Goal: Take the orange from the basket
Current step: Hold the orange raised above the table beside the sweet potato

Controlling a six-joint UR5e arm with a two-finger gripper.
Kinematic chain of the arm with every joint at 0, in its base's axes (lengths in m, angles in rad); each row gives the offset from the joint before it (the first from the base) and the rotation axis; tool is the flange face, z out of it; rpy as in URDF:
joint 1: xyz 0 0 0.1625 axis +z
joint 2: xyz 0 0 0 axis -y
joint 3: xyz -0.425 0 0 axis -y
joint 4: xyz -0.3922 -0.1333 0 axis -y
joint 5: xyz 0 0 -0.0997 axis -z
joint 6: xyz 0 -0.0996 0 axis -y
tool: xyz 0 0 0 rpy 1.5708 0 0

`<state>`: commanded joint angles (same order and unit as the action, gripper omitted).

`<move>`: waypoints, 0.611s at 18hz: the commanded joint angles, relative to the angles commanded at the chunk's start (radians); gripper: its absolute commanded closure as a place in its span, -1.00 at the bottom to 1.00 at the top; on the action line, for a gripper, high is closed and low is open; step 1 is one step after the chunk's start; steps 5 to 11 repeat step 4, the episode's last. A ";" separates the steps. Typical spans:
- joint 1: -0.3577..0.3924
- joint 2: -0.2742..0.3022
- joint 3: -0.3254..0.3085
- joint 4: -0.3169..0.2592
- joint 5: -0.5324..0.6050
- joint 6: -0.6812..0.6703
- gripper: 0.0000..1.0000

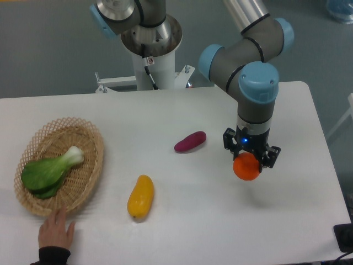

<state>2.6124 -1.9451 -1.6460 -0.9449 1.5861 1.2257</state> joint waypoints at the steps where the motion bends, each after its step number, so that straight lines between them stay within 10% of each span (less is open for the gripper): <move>1: 0.002 0.000 -0.002 0.002 0.002 0.000 -0.07; 11: 0.002 0.000 -0.005 0.002 0.003 0.000 -0.08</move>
